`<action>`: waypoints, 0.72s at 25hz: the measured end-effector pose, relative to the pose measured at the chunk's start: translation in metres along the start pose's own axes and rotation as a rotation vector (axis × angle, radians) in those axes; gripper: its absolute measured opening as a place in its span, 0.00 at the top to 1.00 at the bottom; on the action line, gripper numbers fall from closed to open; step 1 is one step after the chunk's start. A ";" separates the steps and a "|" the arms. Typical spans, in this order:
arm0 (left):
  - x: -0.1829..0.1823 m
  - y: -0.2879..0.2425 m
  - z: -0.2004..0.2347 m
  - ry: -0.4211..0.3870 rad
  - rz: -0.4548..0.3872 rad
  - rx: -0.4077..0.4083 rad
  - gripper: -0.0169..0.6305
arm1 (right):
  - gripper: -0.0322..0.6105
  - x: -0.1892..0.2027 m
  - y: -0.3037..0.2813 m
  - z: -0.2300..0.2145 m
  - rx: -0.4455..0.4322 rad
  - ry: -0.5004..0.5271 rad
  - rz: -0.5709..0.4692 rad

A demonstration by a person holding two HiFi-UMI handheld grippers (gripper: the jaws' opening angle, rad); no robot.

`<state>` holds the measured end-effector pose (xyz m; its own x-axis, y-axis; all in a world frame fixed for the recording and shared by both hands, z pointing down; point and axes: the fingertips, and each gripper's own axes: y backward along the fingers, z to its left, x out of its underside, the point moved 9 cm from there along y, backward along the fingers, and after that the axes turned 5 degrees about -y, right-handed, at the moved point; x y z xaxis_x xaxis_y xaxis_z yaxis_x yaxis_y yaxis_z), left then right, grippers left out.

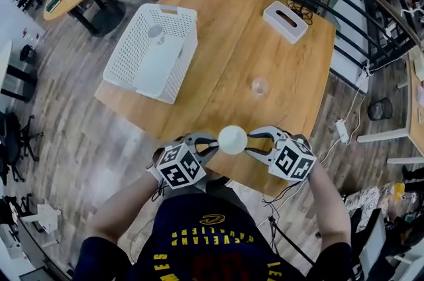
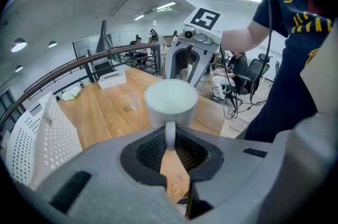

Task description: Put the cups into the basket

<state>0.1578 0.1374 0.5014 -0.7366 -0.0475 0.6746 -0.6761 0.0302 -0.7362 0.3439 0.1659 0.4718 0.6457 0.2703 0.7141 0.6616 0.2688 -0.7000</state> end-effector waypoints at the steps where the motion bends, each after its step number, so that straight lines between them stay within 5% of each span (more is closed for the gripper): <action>1: 0.003 0.008 0.003 0.014 -0.012 -0.012 0.89 | 0.72 -0.009 -0.002 -0.002 -0.002 0.011 -0.006; 9: 0.030 0.075 0.026 0.136 -0.151 -0.071 0.90 | 0.75 -0.076 -0.016 -0.012 0.005 -0.027 -0.147; 18: 0.075 0.142 0.052 0.125 -0.165 -0.125 0.89 | 0.75 -0.149 -0.053 -0.010 0.047 0.020 -0.151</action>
<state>0.0075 0.0861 0.4442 -0.6069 0.0612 0.7924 -0.7783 0.1559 -0.6082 0.2167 0.1022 0.4028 0.5481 0.2055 0.8108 0.7335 0.3478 -0.5840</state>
